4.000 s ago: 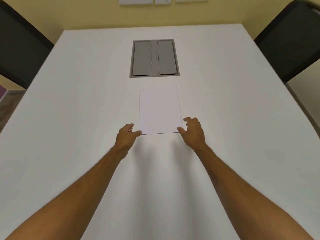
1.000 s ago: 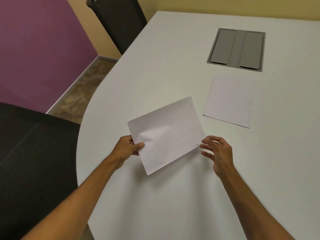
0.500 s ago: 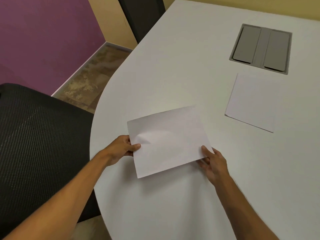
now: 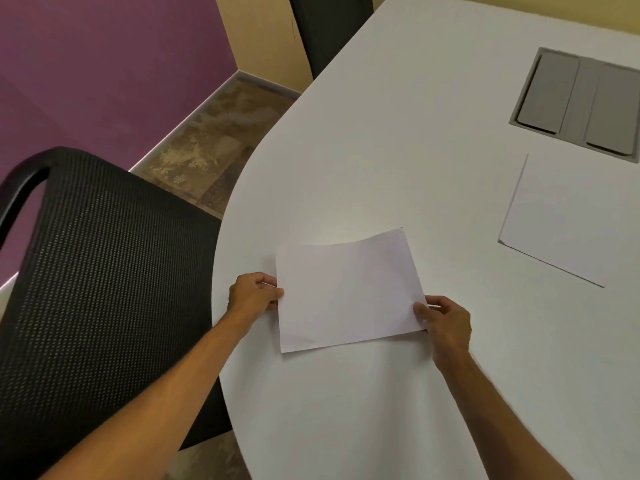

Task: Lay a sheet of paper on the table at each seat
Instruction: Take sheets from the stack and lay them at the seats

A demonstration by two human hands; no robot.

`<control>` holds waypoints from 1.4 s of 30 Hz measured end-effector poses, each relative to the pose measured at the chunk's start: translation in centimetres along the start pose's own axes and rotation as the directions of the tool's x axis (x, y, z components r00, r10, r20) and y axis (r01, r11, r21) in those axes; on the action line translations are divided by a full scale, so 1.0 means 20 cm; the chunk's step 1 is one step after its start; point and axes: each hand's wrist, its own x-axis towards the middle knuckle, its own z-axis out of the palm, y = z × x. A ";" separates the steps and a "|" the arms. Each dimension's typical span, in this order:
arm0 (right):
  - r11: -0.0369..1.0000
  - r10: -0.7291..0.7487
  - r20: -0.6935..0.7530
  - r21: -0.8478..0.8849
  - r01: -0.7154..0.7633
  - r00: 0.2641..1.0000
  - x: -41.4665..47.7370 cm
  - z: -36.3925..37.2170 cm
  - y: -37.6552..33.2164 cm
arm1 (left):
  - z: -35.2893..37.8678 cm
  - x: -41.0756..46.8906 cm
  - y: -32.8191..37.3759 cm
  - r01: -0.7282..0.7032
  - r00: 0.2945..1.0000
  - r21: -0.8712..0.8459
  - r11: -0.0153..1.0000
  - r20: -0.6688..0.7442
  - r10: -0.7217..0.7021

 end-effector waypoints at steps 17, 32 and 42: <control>0.869 -0.217 -0.105 -0.474 0.143 0.971 0.06 0.18 -0.01 | -0.01 0.18 -0.09 -0.280 0.947 0.487 0.828 0.000 0.321; 0.516 -0.457 0.297 -0.680 0.521 0.839 -0.02 0.16 0.16 | -0.04 0.17 -0.15 -0.450 0.892 0.666 0.595 0.302 0.337; 0.511 -0.471 0.293 -0.678 0.528 0.832 -0.02 0.15 0.16 | -0.02 0.15 -0.11 -0.413 0.911 0.623 0.665 0.278 0.306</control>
